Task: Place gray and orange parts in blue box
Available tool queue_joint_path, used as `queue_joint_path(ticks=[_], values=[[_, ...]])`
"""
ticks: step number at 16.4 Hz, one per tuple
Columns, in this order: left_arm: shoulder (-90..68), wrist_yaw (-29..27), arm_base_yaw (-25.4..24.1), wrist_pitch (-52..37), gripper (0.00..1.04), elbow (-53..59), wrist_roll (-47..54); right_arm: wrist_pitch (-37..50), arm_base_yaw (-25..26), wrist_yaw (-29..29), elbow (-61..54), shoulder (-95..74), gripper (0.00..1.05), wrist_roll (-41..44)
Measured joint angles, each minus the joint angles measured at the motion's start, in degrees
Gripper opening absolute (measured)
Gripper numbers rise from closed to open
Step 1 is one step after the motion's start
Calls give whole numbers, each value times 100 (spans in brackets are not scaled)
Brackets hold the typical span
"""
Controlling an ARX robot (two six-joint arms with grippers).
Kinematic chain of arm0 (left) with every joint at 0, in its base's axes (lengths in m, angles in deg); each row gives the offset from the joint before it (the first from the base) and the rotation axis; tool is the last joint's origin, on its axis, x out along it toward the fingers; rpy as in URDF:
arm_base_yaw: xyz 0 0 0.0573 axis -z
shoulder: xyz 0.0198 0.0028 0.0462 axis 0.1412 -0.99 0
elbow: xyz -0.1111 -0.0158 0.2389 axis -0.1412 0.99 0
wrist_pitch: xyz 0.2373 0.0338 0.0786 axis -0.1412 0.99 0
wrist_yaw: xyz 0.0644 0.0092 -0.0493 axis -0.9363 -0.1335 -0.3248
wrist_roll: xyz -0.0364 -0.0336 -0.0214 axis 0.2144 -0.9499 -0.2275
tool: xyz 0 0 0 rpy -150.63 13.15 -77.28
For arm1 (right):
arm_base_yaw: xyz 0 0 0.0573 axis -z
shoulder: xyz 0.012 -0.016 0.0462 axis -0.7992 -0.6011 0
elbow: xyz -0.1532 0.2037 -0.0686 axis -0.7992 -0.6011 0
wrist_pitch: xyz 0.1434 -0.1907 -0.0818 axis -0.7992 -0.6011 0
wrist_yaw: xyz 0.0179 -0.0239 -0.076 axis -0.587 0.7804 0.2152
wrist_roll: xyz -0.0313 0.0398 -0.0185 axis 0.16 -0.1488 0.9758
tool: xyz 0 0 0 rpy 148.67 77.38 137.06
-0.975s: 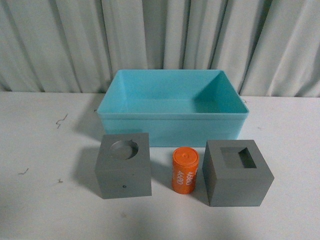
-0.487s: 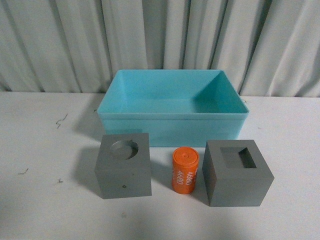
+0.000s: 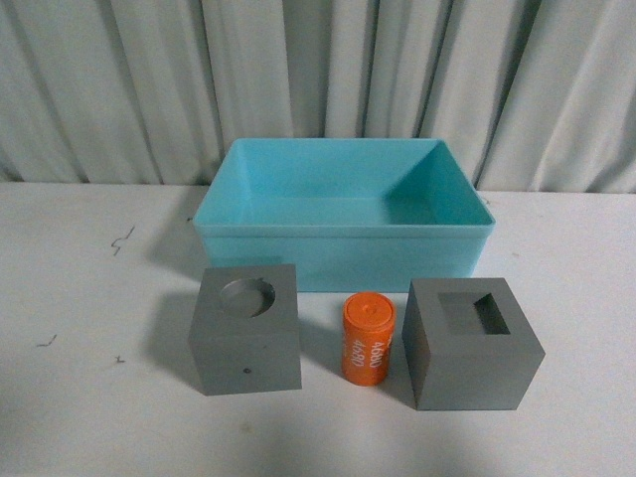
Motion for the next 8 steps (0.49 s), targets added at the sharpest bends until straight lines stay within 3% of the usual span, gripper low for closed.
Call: queue_joint_path(ticks=[8], values=[[0, 0, 0, 0, 98, 0, 0, 0, 0, 0, 0, 0, 98, 2]])
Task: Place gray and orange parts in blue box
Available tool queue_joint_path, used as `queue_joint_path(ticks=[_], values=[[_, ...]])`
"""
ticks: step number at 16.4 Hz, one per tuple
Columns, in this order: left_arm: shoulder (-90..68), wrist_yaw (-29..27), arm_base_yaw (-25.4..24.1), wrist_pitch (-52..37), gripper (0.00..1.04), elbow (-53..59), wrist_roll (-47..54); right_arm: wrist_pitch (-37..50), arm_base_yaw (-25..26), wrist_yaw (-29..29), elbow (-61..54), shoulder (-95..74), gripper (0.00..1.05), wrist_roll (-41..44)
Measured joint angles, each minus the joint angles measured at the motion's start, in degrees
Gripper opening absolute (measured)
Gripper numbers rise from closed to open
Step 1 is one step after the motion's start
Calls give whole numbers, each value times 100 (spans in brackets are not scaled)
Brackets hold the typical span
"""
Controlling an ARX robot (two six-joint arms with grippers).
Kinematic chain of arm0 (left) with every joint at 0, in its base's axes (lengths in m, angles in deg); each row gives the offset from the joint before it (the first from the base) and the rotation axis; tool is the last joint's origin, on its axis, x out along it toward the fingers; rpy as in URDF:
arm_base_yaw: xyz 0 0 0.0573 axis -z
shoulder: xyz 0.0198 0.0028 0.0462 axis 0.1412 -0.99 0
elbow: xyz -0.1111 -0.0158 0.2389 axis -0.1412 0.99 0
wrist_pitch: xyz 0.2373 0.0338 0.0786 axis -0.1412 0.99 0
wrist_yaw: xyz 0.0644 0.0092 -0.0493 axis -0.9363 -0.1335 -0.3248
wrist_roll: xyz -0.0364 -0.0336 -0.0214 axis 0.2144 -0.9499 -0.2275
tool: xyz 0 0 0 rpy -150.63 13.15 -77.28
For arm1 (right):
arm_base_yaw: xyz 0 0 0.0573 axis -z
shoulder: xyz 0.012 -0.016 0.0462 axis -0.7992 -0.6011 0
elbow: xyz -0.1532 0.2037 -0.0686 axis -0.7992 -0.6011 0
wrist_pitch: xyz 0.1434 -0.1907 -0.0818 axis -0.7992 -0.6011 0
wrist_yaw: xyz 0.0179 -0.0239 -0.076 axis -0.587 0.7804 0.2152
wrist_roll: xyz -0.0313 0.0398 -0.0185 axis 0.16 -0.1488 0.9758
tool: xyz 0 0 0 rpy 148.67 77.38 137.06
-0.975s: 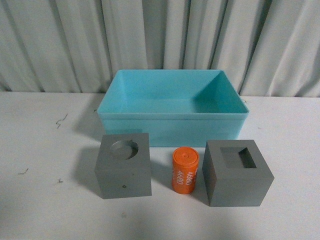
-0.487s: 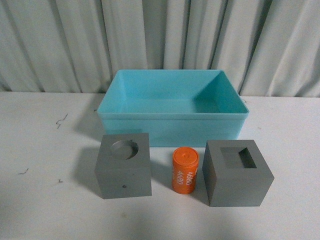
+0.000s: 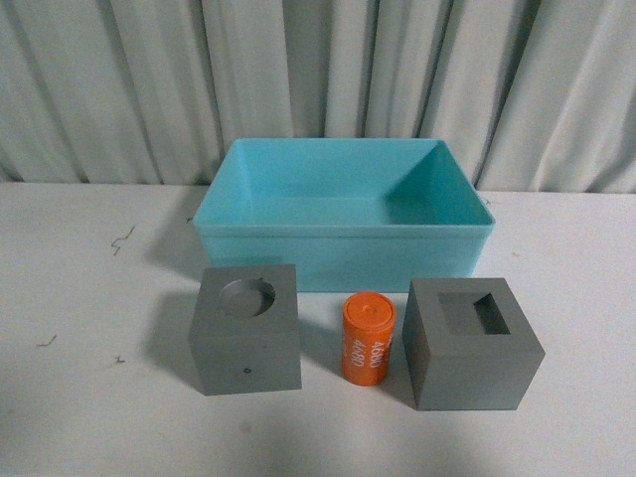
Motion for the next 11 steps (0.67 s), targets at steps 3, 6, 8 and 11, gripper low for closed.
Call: queue_joint_path(ticks=[3, 6, 8, 11], values=[[0, 0, 0, 0, 98, 0, 0, 0, 2, 0, 0, 0, 98, 0], [0, 0, 0, 0, 98, 0, 0, 0, 0, 0, 0, 0, 98, 0], [0, 0, 0, 0, 98, 0, 0, 0, 0, 0, 0, 0, 98, 0], [0, 0, 0, -2, 98, 0, 0, -428, 1362, -68, 1132, -2457, 98, -538]])
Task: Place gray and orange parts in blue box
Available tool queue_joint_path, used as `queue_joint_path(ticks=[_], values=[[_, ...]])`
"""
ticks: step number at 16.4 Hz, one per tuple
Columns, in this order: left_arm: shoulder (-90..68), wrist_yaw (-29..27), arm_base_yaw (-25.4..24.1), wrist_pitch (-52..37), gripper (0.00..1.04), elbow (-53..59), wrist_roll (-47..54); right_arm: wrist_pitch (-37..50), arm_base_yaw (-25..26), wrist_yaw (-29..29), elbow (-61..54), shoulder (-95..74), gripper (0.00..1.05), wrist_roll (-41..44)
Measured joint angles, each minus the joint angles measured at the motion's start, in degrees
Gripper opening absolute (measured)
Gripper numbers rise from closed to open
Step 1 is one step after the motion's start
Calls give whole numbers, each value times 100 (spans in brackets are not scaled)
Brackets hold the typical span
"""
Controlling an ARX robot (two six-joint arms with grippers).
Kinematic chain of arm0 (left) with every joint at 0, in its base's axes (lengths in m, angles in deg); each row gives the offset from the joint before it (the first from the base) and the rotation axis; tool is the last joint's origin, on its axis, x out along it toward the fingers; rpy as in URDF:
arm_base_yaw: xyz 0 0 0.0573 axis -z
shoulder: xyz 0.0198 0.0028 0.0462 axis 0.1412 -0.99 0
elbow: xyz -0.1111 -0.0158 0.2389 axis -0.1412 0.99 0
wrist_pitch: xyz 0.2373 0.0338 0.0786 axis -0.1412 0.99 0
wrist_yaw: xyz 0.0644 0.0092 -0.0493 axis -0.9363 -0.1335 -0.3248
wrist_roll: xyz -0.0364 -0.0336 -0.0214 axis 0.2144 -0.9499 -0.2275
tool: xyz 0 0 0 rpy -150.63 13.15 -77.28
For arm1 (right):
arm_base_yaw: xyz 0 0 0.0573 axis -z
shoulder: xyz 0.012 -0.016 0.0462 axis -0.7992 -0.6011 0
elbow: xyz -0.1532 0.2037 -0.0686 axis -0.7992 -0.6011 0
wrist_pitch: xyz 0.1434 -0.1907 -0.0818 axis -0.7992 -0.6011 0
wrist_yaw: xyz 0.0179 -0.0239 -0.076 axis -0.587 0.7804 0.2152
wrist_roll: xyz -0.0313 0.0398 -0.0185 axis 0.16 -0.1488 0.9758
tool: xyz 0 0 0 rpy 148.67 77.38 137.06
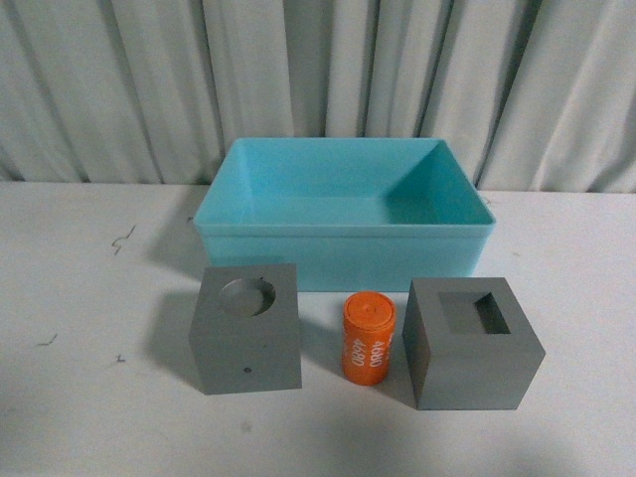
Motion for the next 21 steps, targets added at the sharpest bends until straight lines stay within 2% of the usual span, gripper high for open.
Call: queue_joint_path(ticks=[2, 3, 5, 7, 9, 12, 15, 21], values=[[0, 0, -2, 2, 98, 0, 0, 1014, 1143, -1377, 501, -1515, 98, 354], [0, 0, -2, 2, 98, 0, 0, 1375, 1381, -1834, 575, -2341, 98, 498], [0, 2, -2, 2, 98, 0, 0, 1858, 1056, -2339, 599, -3797, 98, 557], [0, -2, -2, 2, 98, 0, 0, 2363, 468, -2310, 841, -4725, 98, 555], [0, 2, -2, 4, 98, 0, 0, 2767, -184, -2026, 1040, -5300, 98, 387], [0, 0, -2, 4, 98, 0, 0, 3136, -802, -1585, 1292, -6006, 98, 149], [0, 0, -2, 2, 98, 0, 0, 3244, -1143, -1209, 1530, -6533, 98, -7], [0, 0, -2, 2, 98, 0, 0, 3189, -1679, -850, 2212, -7344, 98, -170]])
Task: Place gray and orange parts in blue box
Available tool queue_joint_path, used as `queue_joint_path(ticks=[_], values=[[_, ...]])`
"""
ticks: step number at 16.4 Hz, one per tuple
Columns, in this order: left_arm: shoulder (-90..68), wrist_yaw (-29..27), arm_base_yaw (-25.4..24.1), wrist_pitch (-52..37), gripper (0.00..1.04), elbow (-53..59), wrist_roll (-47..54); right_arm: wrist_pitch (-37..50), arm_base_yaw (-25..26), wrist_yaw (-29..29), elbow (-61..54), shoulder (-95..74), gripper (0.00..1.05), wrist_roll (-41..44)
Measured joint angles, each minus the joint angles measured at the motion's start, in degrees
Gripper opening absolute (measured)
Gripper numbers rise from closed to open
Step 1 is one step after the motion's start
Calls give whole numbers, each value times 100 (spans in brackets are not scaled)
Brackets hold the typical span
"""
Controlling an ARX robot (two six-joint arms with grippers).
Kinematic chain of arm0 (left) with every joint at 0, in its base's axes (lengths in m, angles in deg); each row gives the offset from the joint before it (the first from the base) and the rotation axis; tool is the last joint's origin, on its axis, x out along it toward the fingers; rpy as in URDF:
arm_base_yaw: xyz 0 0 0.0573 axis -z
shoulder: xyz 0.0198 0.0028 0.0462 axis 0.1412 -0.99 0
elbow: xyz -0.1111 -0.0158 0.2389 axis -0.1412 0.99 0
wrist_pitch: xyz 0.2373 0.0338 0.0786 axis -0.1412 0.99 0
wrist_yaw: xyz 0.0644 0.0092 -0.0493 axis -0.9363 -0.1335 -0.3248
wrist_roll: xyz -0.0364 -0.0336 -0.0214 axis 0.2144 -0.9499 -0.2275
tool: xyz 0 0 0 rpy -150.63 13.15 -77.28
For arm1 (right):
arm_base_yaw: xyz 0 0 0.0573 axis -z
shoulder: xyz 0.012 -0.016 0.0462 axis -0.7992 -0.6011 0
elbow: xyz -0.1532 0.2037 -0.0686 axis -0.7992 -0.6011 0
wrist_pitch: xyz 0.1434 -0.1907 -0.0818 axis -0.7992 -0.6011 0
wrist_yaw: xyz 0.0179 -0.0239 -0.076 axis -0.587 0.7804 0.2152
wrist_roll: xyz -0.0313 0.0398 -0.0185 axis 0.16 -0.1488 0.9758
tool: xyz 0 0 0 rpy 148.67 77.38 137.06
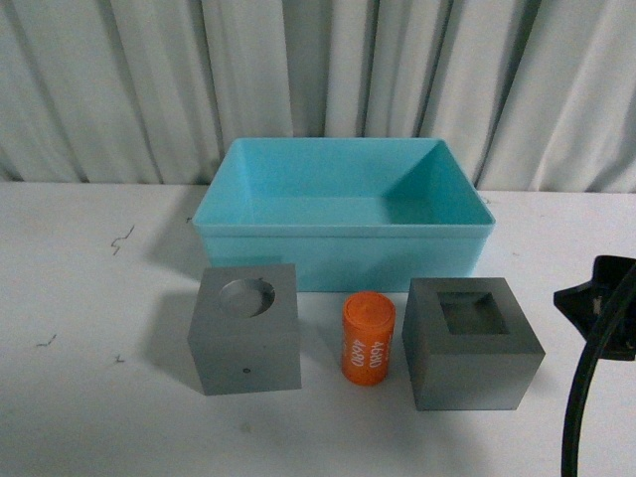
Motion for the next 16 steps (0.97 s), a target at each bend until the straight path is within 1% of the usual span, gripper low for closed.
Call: queue_joint_path(ticks=[2, 5, 8, 11, 13, 14, 16], values=[[0, 0, 0, 2, 98, 0, 0, -94, -251, 81, 264, -256, 98, -20], [0, 0, 0, 0, 98, 0, 0, -424, -826, 433, 1029, -1049, 98, -22], [0, 0, 0, 2, 98, 0, 0, -658, -1043, 466, 1314, -1231, 98, -31], [0, 0, 0, 2, 98, 0, 0, -898, -1080, 518, 1366, -1272, 98, -92], [0, 0, 0, 0, 98, 0, 0, -970, -1108, 608, 1381, -1272, 89, -125], [0, 0, 0, 0, 98, 0, 0, -992, -1110, 616, 1381, -1270, 76, -129], [0, 2, 0, 2, 98, 0, 0, -999, -1110, 621, 1381, -1268, 69, -129]])
